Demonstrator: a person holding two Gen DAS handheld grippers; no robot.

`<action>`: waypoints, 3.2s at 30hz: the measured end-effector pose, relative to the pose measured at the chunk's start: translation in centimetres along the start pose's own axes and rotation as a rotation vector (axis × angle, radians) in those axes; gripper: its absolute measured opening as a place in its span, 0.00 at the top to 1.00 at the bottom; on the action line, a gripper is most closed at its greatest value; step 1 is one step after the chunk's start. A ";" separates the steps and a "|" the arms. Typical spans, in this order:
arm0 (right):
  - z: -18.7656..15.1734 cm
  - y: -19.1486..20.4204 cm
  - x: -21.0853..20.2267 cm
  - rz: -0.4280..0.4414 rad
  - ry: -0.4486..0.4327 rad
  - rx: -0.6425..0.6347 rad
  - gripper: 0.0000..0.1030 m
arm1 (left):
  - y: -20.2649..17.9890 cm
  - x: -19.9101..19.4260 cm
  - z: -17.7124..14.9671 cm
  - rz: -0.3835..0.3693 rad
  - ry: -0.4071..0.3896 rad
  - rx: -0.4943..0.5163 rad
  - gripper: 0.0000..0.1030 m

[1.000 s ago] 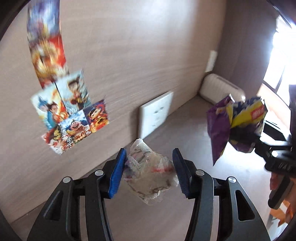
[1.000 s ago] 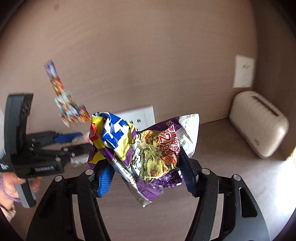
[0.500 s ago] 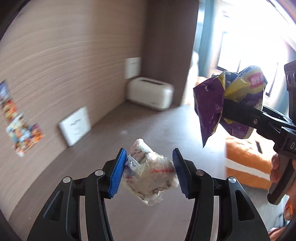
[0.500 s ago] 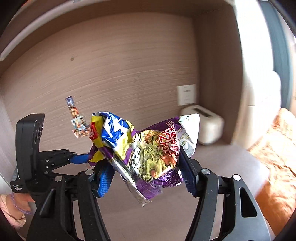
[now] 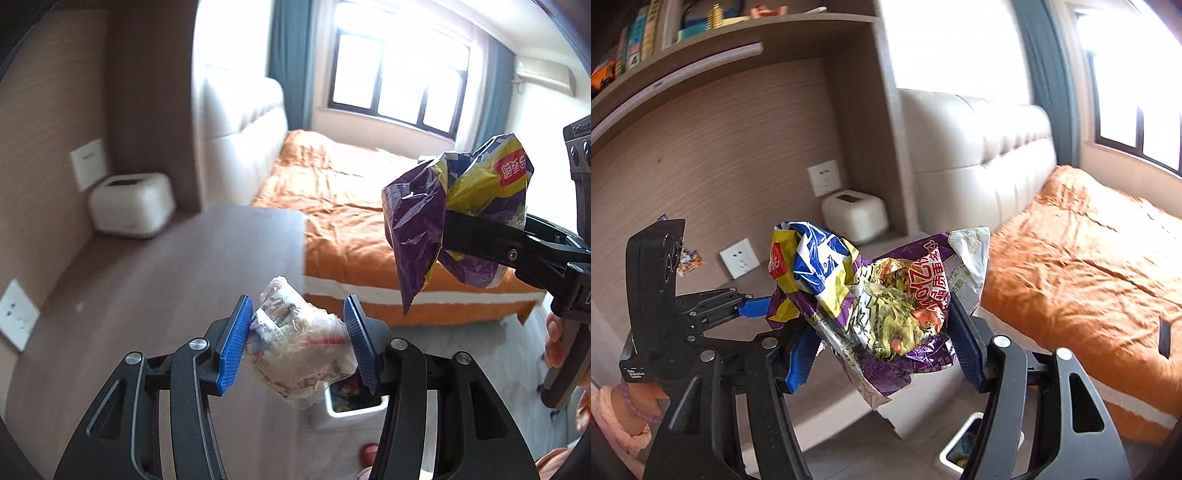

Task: Collect trash
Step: 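Carry both items over the white bin and open both grippers to drop them, then move both open grippers back over the now empty desk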

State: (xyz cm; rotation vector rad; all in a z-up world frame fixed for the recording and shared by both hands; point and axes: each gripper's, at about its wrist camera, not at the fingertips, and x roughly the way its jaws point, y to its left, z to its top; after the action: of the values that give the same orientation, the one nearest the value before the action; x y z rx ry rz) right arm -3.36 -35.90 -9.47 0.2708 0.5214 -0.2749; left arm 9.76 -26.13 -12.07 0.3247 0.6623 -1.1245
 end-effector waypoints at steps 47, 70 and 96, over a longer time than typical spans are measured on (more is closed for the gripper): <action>-36.1 -27.7 23.9 -0.005 0.596 0.237 0.04 | -13.3 42.3 -26.4 -0.156 0.458 -0.006 0.05; -14.9 -17.5 6.9 -0.009 0.323 0.176 0.04 | -13.3 19.3 -9.4 -0.082 0.201 -0.097 0.05; 0.4 9.2 2.8 0.383 0.021 -0.151 0.04 | 4.8 -11.0 -7.0 0.372 -0.054 -0.370 0.05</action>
State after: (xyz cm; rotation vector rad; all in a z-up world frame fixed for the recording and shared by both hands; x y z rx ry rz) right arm 2.15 -28.02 -8.98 0.2211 0.4970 0.1393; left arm 8.89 -12.32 -10.81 0.0929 0.7133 -0.6384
